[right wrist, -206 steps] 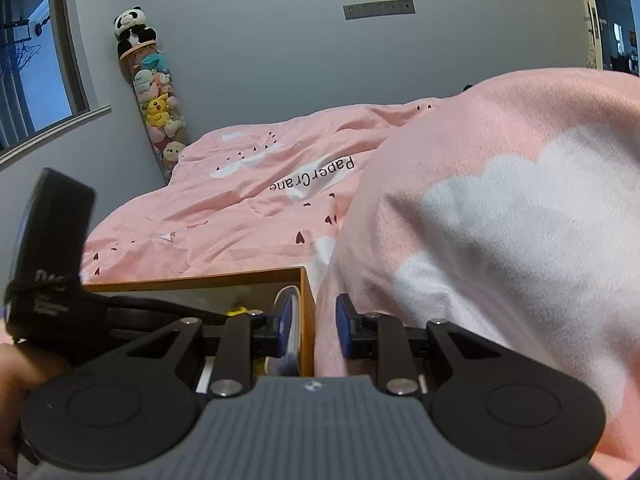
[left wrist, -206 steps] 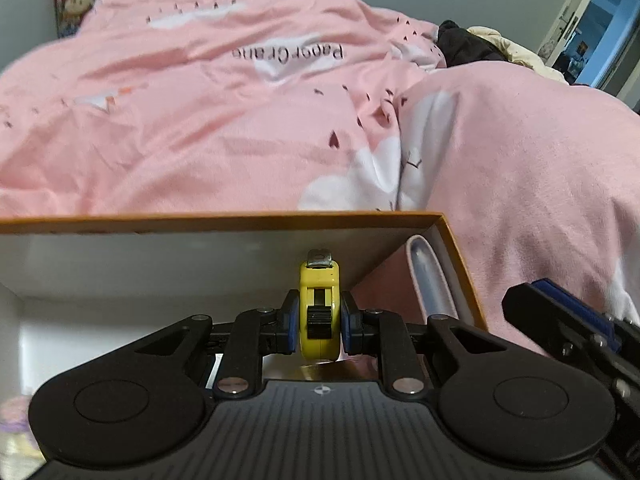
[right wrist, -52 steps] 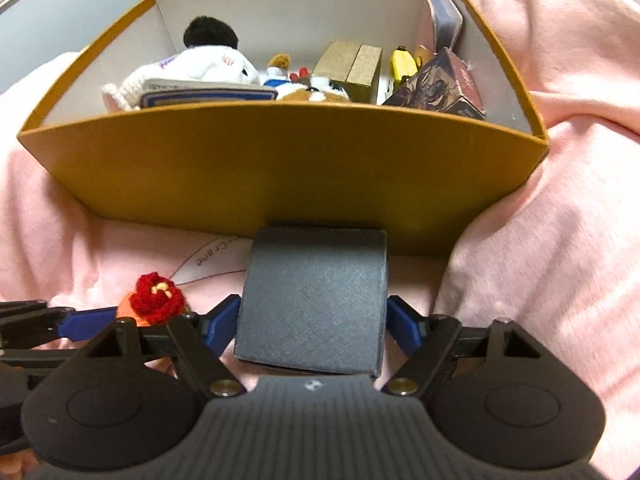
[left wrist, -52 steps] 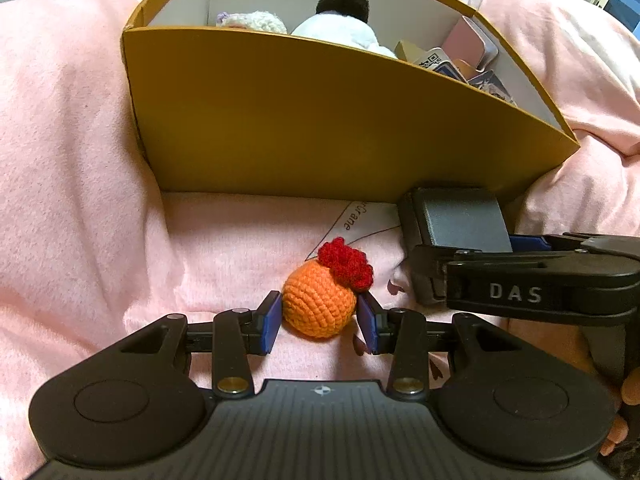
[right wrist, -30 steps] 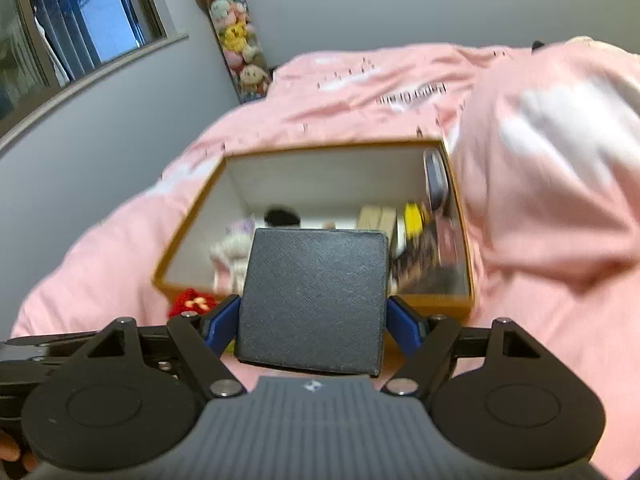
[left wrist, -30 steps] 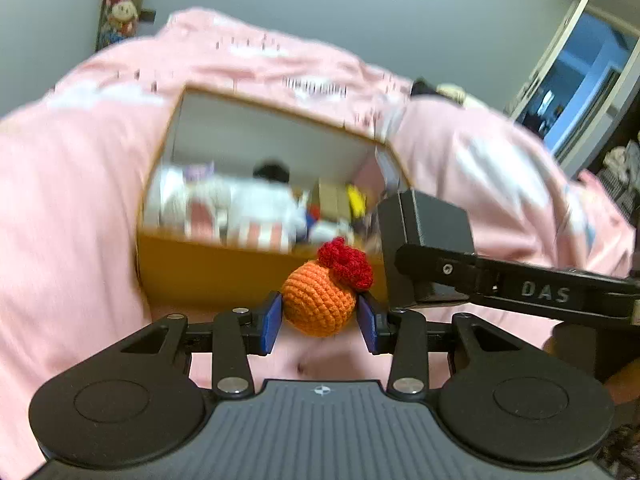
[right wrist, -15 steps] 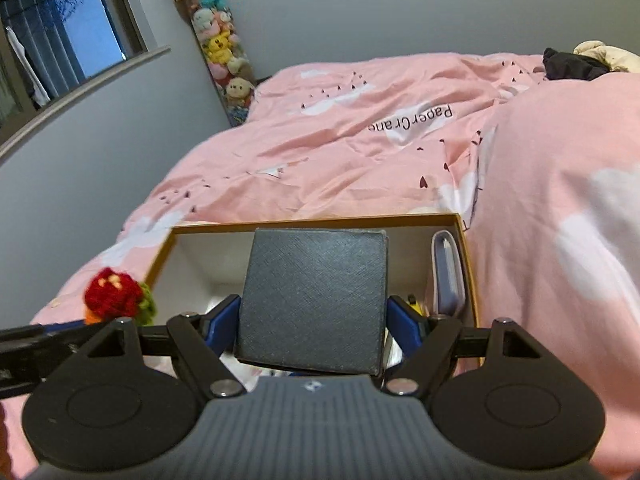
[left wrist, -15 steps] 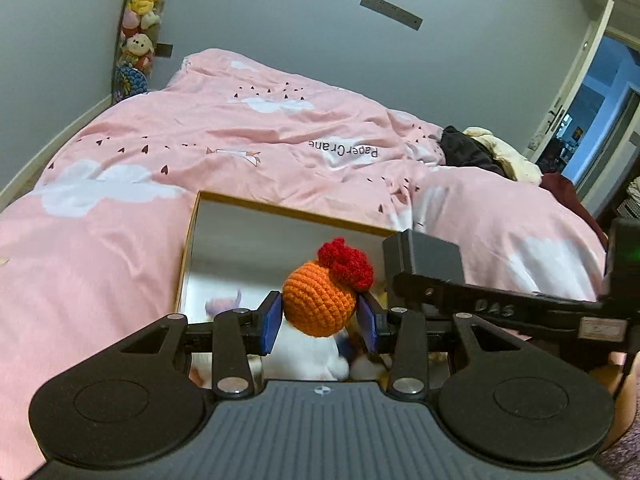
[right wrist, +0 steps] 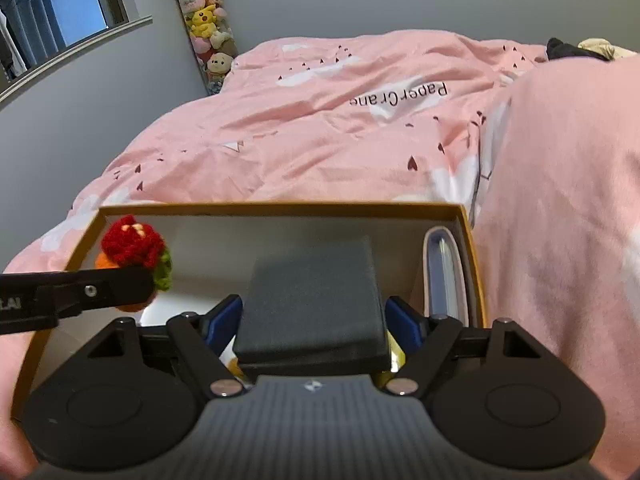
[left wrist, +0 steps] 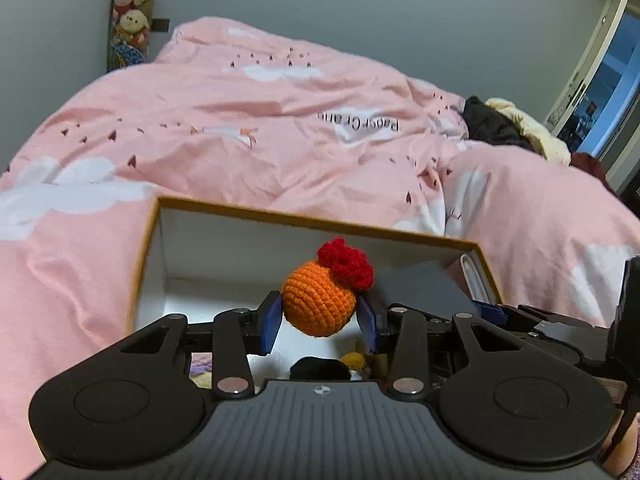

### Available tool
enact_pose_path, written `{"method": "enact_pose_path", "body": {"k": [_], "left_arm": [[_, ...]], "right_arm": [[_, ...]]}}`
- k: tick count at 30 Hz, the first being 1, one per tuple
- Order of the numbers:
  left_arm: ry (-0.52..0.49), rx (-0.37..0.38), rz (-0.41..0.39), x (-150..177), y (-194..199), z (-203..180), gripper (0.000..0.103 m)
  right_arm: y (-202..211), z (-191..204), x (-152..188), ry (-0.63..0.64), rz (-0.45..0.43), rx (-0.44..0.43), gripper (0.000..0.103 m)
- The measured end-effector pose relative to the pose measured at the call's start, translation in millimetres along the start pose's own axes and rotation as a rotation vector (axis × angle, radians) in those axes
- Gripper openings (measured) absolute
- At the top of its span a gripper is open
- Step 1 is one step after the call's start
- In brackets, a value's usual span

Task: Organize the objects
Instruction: 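Lower the crocheted ball and grey box into the cardboard box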

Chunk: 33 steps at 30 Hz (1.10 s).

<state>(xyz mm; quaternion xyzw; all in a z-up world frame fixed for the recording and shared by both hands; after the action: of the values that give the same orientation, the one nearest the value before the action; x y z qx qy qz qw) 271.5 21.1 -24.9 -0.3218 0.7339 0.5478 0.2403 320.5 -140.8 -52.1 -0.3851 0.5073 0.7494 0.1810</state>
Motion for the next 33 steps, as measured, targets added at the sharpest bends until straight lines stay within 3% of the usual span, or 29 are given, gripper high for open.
{"method": "enact_pose_path", "body": {"k": [10, 16, 18, 20, 21, 33], "left_arm": [[0.007, -0.016, 0.056, 10.9, -17.9, 2.5, 0.046], [0.007, -0.021, 0.067, 11.1, -22.4, 3.0, 0.046], [0.006, -0.019, 0.069, 10.8, -23.7, 1.4, 0.046], [0.005, -0.016, 0.069, 10.3, -24.9, -0.1, 0.046], [0.004, -0.016, 0.069, 10.0, -25.5, -0.8, 0.046], [-0.001, -0.007, 0.075, 6.5, -32.6, -6.2, 0.046]], "right_arm": [[8.6, -1.6, 11.8, 0.040, -0.011, -0.045, 0.092], [12.9, 2.1, 21.6, 0.119, 0.028, -0.011, 0.092], [12.3, 4.6, 24.9, 0.146, 0.042, 0.005, 0.091], [12.7, 5.5, 26.8, 0.156, 0.042, 0.018, 0.077], [13.2, 5.0, 26.8, 0.150, 0.043, 0.015, 0.076], [16.0, -10.2, -3.7, -0.004, -0.102, -0.010, 0.076]]}}
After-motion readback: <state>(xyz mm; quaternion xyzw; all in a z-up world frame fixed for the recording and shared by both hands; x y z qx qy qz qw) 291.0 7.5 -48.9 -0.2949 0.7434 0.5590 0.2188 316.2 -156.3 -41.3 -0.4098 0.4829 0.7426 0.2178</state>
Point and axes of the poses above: each gripper's, at about its wrist camera, not at the fingertips, and y roughly against the way its jaws point, z to its left, x to its underside, the point moved 4 cm from there along -y, roughly the way its jaws point, and after that the axes turned 6 degrees about -z, right-handed, at the moved point
